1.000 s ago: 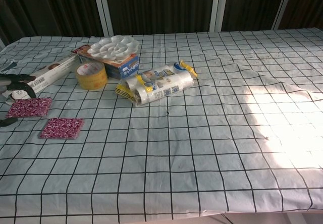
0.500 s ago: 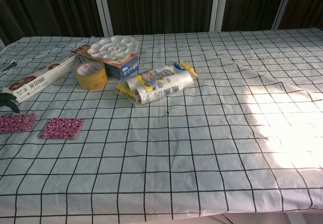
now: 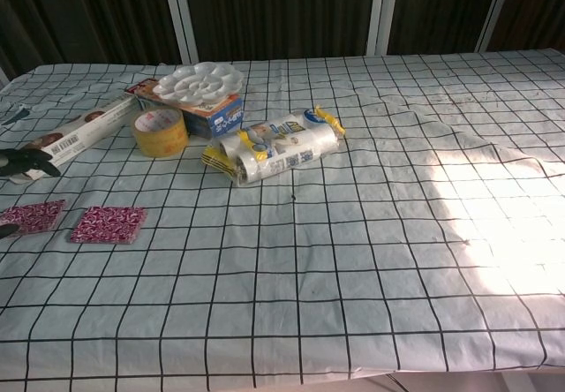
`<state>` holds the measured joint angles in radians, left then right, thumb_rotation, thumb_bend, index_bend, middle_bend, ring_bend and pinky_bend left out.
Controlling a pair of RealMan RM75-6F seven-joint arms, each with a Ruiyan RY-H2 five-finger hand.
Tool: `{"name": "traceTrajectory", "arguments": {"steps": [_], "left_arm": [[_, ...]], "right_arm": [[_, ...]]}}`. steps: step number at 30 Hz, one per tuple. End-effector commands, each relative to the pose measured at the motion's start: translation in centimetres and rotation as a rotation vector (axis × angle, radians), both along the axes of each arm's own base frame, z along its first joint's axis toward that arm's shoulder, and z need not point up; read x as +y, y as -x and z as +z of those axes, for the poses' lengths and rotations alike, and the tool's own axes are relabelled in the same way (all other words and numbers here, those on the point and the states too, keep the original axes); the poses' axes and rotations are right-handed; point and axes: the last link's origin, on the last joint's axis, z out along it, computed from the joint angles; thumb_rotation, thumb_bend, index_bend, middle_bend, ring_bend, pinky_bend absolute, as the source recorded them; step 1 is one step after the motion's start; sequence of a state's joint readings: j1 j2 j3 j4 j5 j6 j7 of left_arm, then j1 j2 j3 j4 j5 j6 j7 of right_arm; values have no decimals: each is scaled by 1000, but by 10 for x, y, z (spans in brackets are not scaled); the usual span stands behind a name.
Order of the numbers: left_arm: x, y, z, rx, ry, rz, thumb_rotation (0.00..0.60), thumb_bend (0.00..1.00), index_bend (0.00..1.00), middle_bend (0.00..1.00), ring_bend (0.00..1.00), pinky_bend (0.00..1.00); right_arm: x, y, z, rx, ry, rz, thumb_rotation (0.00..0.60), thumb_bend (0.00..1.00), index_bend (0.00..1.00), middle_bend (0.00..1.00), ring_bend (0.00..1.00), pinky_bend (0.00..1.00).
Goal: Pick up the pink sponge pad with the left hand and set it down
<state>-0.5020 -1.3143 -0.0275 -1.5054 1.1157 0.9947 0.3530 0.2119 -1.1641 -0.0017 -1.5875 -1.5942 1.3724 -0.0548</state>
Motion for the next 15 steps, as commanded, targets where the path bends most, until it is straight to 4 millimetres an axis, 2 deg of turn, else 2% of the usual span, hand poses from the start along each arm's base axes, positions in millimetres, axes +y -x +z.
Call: {"name": "traceTrajectory", "arguments": {"steps": [1,3,8,15], "left_arm": [[1,-26,-11,1,45,-72,600,367,206,0,0,0],[2,-40,-21,8,71,-104,600,369,209,0,0,0],[3,-56,-35,7,98,-125,600,370,206,0,0,0],[8,-59,-49,16,127,-117,600,369,201,0,0,0]], "right_arm": [[1,0,0,0,-3,3,600,194,0,0,0,0],[0,1,0,3,-5,-1,600,194,0,0,0,0],[0,0,0,7,-8,-2,600,194,0,0,0,0],[1,1,2,5,-10,-6,600,194,0,0,0,0]]}}
